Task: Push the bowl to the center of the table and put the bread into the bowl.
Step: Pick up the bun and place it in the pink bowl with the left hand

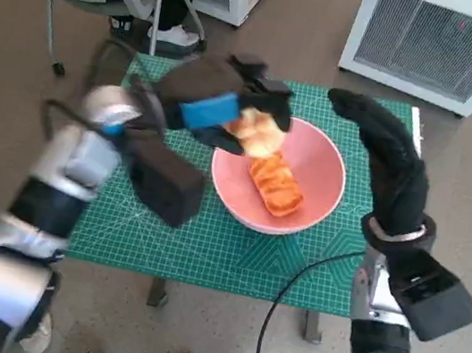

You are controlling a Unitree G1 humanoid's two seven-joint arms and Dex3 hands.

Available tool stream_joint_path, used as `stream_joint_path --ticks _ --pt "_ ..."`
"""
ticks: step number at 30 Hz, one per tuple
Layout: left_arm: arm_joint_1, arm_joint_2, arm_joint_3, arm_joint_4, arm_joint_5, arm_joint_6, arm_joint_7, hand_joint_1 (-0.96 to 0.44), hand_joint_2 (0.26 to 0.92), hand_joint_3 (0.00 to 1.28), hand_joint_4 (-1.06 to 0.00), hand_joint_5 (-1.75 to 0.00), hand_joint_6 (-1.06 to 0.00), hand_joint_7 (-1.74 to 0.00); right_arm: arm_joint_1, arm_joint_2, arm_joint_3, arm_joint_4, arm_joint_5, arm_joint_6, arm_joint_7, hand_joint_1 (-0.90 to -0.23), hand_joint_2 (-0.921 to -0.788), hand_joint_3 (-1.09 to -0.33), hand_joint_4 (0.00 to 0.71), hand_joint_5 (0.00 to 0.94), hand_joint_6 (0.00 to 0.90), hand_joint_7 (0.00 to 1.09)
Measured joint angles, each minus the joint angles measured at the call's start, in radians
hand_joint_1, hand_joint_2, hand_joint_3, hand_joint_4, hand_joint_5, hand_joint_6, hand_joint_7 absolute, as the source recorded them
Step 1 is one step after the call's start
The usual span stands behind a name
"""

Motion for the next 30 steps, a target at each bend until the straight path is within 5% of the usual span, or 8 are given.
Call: stream_joint_path --ticks 1,2,4,6,9,19,30 --pt "-0.004 -0.008 -0.007 0.024 0.001 0.000 0.000 0.00 0.921 0.26 -0.40 -1.33 -0.48 -1.44 0.001 -0.001 0.000 -0.002 0.000 0.000 0.000 -0.589 -0.921 -0.824 0.073 0.575 -0.001 0.76" --pt "-0.006 -0.016 -0.012 0.044 0.002 0.001 -0.002 -0.02 0.904 0.26 -0.34 -1.18 -0.41 -1.34 0.003 -0.002 -0.001 -0.004 0.000 0.000 0.000 -0.589 -0.921 -0.824 0.073 0.574 -0.001 0.76" --pt "-0.011 -0.030 -0.022 0.081 0.002 0.011 -0.014 -0.09 0.895 0.18 -0.28 -0.60 -0.28 -0.93 0.005 -0.005 -0.003 -0.007 0.000 0.001 0.000 -0.587 -0.921 -0.821 0.077 0.569 -0.001 0.76" --pt "-0.012 -0.042 -0.035 0.108 0.003 0.034 -0.034 -0.14 0.890 0.12 -0.23 -0.33 -0.20 -0.75 0.005 -0.007 -0.006 -0.008 0.000 0.001 0.000 -0.584 -0.921 -0.820 0.080 0.563 -0.001 0.76" --pt "-0.009 -0.056 -0.053 0.129 0.007 0.072 -0.064 -0.18 0.882 0.07 -0.18 -0.13 -0.13 -0.60 0.006 -0.008 -0.010 -0.010 0.000 0.001 -0.001 -0.581 -0.921 -0.819 0.084 0.556 -0.001 0.76" --pt "0.031 -0.065 -0.076 0.079 0.017 0.166 -0.098 -0.25 0.883 0.02 -0.06 0.00 -0.06 -0.43 0.007 -0.008 -0.016 -0.011 -0.003 0.001 -0.008 -0.576 -0.921 -0.817 0.097 0.534 -0.001 0.76" --pt "0.084 -0.052 -0.019 0.022 -0.043 0.127 -0.079 -0.33 0.916 0.03 -0.04 0.00 -0.06 -0.42 0.007 -0.008 -0.017 -0.011 -0.006 0.001 -0.028 -0.574 -0.921 -0.809 0.136 0.466 -0.001 0.75"
